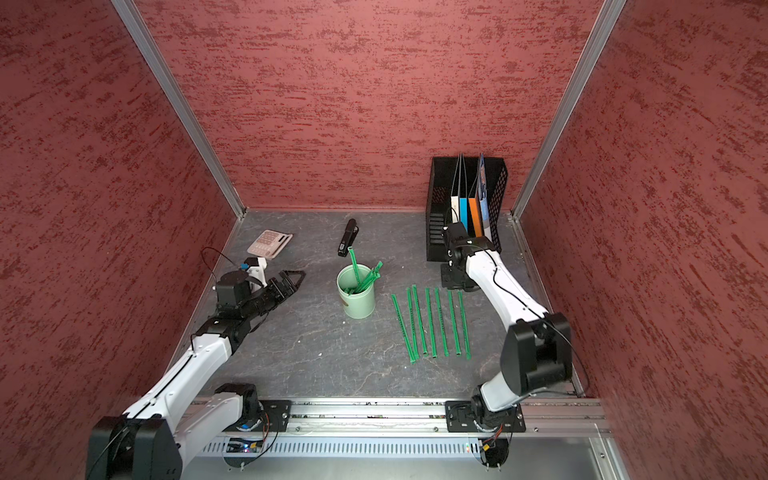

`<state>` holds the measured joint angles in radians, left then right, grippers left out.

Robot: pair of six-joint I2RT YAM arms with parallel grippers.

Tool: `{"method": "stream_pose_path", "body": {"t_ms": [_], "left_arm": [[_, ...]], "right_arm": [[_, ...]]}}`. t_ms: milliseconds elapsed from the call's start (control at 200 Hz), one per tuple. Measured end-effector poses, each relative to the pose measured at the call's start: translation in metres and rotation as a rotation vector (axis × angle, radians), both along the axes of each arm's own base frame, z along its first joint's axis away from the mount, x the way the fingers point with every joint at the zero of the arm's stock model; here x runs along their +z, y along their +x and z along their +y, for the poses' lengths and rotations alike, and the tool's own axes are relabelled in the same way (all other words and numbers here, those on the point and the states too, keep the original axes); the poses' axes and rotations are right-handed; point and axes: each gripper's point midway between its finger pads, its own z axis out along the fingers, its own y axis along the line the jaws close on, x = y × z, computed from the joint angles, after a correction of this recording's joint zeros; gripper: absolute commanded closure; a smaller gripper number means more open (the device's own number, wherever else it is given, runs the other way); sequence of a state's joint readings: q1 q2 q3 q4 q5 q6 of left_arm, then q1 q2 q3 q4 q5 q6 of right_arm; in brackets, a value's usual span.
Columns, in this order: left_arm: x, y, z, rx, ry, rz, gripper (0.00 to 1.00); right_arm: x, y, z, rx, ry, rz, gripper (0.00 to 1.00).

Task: Take the straws out of the storage container
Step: Place the straw at the center of the board.

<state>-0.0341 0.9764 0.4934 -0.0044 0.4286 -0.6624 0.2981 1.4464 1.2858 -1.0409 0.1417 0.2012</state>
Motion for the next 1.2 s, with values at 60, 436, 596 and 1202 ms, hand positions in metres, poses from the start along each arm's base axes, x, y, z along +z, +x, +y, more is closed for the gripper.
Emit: {"method": "stream_pose_path", "body": {"t_ms": [60, 436, 596, 1202], "left_arm": [[0.002, 0.001, -0.003, -0.007, -0.004, -0.003, 0.00], [0.023, -0.003, -0.017, -0.043, -0.010, -0.059, 0.00], [0.025, -0.003, -0.017, -0.039, -0.008, -0.066, 0.00], [0.028, -0.008, -0.016, -0.036, -0.007, -0.071, 0.00]], "right_arm": [[0.022, -0.010, 0.026, 0.053, 0.058, -0.100, 0.68], [0.062, -0.048, 0.170, 0.327, 0.340, -0.301, 0.70], [0.065, -0.071, 0.223, 0.435, 0.383, -0.298, 0.71], [0.031, -0.079, 0.271, 0.500, 0.314, -0.267, 0.69]]}}
